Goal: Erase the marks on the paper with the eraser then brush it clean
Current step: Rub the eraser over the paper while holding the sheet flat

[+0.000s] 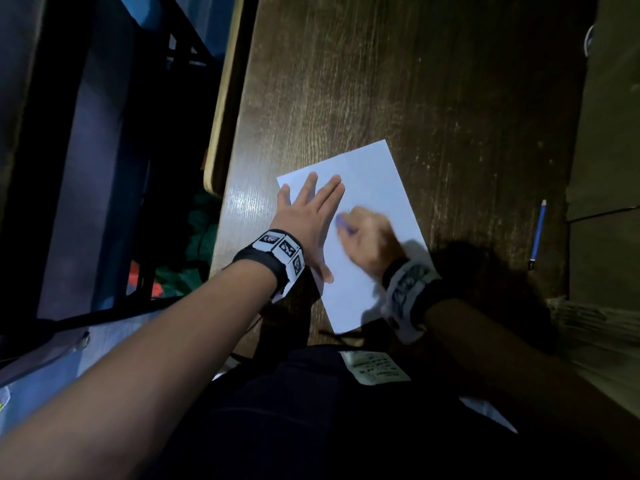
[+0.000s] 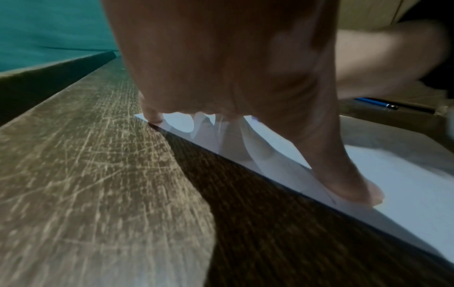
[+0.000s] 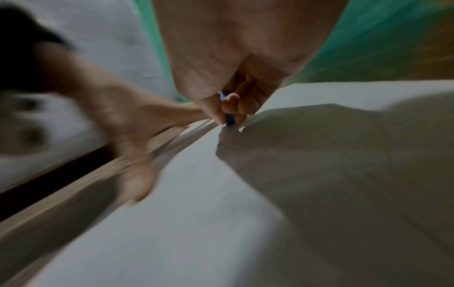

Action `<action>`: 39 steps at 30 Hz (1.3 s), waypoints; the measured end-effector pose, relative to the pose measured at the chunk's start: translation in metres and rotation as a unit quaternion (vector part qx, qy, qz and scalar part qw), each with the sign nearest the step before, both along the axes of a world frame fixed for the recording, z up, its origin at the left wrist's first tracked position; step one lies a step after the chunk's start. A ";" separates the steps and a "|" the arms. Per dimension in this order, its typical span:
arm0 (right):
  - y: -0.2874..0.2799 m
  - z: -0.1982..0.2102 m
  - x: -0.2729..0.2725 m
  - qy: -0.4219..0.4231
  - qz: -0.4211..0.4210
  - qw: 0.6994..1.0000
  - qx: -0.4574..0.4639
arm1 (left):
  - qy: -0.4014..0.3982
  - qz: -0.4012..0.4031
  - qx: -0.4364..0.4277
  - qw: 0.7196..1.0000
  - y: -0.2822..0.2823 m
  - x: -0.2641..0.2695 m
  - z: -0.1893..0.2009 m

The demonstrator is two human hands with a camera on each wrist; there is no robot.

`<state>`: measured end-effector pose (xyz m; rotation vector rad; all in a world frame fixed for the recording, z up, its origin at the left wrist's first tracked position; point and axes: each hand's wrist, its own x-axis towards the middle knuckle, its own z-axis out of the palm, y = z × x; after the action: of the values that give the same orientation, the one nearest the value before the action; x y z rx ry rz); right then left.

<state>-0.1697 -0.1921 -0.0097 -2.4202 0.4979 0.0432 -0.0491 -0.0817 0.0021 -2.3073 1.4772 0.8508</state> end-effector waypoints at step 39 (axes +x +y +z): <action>-0.023 0.000 -0.015 -0.103 -0.027 0.989 -0.105 | 0.021 0.006 0.000 1.000 -0.003 0.002 0.000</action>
<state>-0.1851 -0.2155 -0.0097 -2.5772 0.4932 -0.2939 -0.0469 -0.0843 0.0025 -2.3152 1.4817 0.9075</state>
